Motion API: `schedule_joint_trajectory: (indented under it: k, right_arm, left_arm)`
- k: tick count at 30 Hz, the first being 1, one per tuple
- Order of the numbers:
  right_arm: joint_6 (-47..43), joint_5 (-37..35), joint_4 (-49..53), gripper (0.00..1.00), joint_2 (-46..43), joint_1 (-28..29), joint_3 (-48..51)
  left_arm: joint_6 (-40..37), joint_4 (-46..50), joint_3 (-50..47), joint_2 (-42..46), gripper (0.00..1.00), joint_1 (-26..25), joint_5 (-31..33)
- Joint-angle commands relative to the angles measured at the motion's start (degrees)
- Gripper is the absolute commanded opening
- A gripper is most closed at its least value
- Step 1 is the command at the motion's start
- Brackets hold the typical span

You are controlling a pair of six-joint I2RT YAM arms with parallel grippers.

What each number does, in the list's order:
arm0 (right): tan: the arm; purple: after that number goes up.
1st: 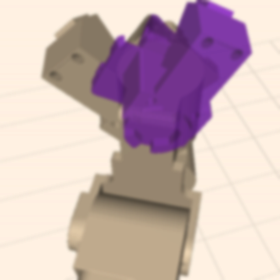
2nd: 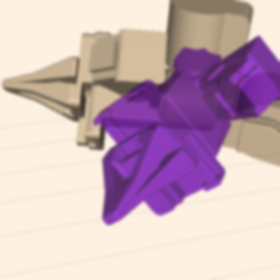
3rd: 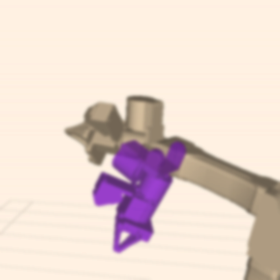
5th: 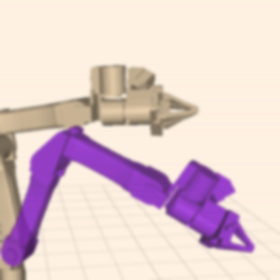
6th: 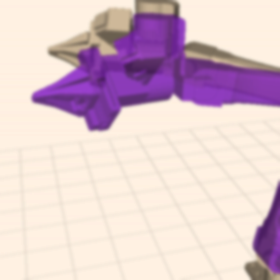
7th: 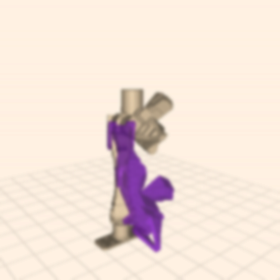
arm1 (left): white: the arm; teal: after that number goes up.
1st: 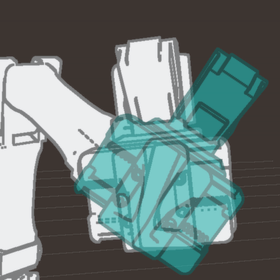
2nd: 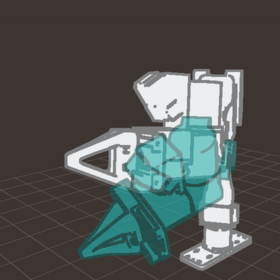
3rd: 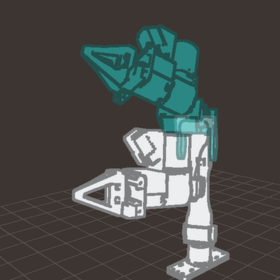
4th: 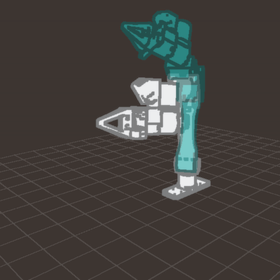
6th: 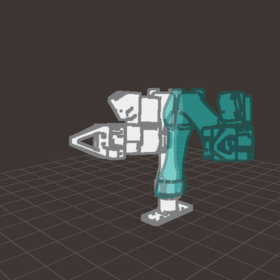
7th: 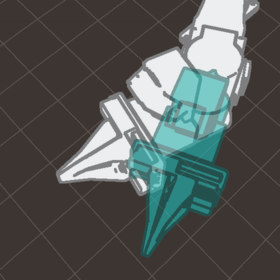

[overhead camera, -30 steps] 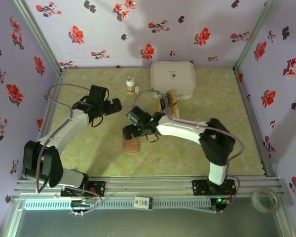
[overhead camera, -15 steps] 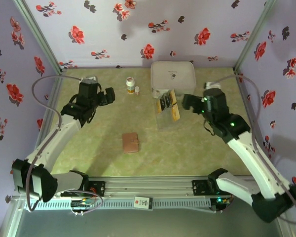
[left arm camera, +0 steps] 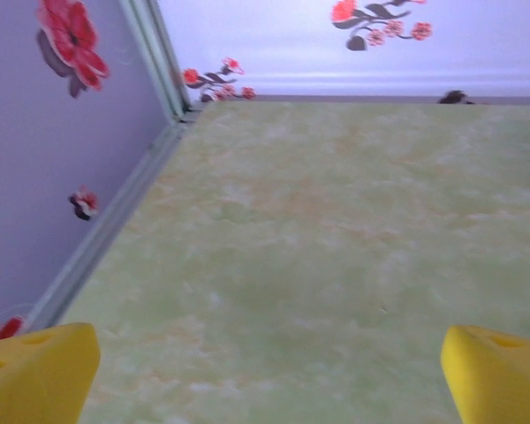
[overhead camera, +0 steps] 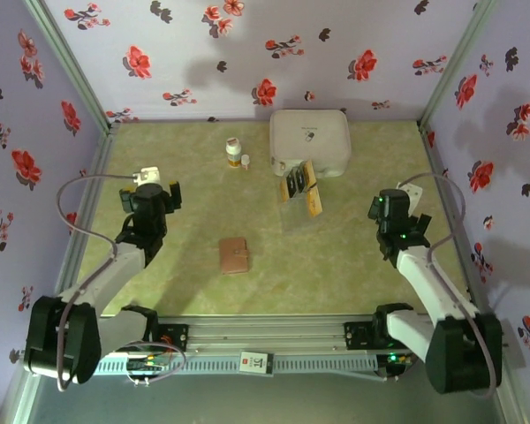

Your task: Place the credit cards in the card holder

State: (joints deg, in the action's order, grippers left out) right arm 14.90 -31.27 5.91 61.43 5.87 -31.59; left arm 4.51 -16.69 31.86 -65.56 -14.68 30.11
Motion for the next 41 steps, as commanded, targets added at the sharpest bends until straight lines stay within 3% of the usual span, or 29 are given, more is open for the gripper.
schedule_joint_trajectory:
  k: [1, 4, 7, 8, 11, 13, 16, 17, 19, 21, 23, 33, 41]
  right_arm:
    - [-3.4, -3.4, -14.1, 0.99, 7.2, -0.7, 0.5]
    - [-4.2, -1.8, -19.1, 0.99, 13.2, -1.0, 0.3]
    - [-6.6, 1.2, -31.0, 0.99, 17.6, -1.3, 4.0]
    - [-6.8, 2.7, -30.7, 0.99, 17.6, -1.5, 3.5]
    - [-9.0, 8.5, -43.1, 0.99, 19.0, -2.4, 6.9]
    - [-8.5, 13.4, -49.2, 0.99, 21.6, -3.5, 8.7]
    - [-9.4, 15.3, -65.5, 0.99, 29.7, -3.8, 12.5]
    - [-9.6, 15.9, -64.9, 0.99, 29.5, -3.8, 12.0]
    - [-9.0, 18.6, -52.8, 0.99, 27.2, -4.3, 8.3]
    - [-8.9, 19.9, -58.5, 0.99, 29.0, -5.0, 9.4]
    - [-8.7, 20.0, -54.4, 0.99, 27.8, -5.1, 8.4]
    - [-9.6, 18.6, -56.6, 0.99, 27.9, -4.4, 9.4]
    - [-9.6, 21.3, -56.1, 0.99, 27.8, -5.2, 9.2]
  left_arm:
    - [-6.0, -14.1, -2.2, -5.3, 1.00, 1.6, 2.0]
    - [-5.6, -18.8, -5.6, -10.2, 1.00, 3.3, 2.5]
    - [-4.7, -23.2, -7.3, -14.7, 1.00, 5.0, 3.1]
    - [-4.9, -26.5, -7.8, -15.6, 1.00, 5.9, 1.0]
    - [-3.2, -31.1, -8.0, -20.3, 1.00, 9.1, -3.7]
    - [-3.1, -29.3, -7.6, -20.2, 1.00, 10.9, -9.1]
    - [-3.1, -40.0, -11.5, -23.5, 1.00, 13.1, -15.2]
    - [-3.0, -37.6, -11.6, -22.5, 1.00, 13.4, -16.7]
    - [-3.8, -36.8, -10.5, -23.2, 1.00, 13.6, -19.8]
    - [-3.2, -33.9, -9.1, -22.9, 1.00, 14.2, -21.0]
    - [-3.1, -33.4, -9.0, -22.9, 1.00, 14.7, -21.6]
    - [-3.6, -34.3, -9.4, -22.9, 1.00, 13.9, -20.6]
    - [-3.5, -34.3, -9.4, -22.9, 1.00, 13.9, -20.7]
